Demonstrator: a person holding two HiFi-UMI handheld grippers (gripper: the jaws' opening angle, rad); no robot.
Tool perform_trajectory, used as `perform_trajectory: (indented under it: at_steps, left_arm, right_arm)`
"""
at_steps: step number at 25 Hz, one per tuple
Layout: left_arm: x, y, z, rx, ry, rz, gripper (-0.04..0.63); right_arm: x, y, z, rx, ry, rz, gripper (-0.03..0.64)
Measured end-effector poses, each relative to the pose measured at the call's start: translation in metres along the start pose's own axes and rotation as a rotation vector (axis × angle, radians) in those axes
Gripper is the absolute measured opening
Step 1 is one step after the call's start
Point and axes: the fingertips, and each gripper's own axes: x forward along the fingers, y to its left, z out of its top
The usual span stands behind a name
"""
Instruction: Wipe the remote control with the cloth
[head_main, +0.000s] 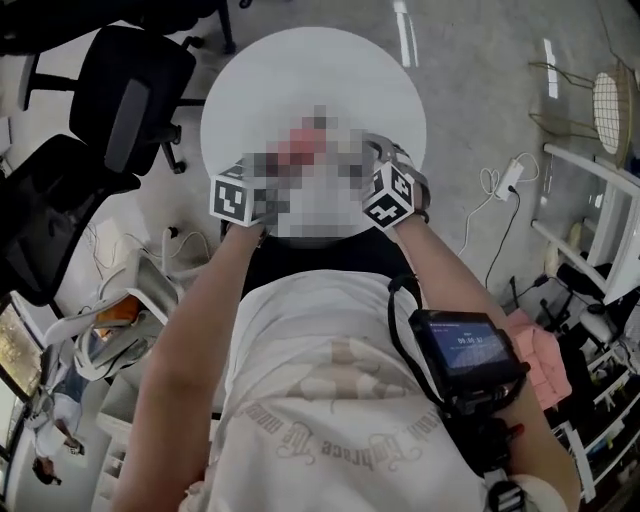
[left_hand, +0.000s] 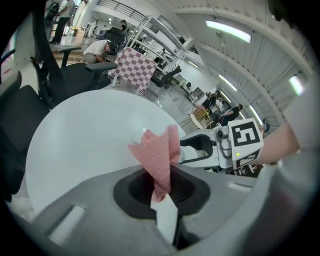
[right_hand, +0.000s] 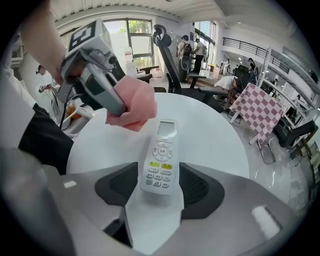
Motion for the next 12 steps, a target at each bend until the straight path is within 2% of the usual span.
perform_trajectory:
  at_steps: [4,7,12]
  left_arm:
    - [-0.015,-0.008,-0.011,-0.064,-0.048,0.003,0.037]
    - [-0.027,-0.007,-0.019,-0.112,-0.073,0.012,0.037]
    - [-0.037,-0.004,-0.029,-0.156,-0.096,0.029,0.037]
  right_arm:
    - [0.004,-0.012,-0.001,-0.029,0.092,0.0,0.274]
    - [0.009,-0.02,-0.006,-0.007,0.182,0.002,0.272]
    - [0.011,-0.03,-0.014,0.018,0.271,0.004,0.258]
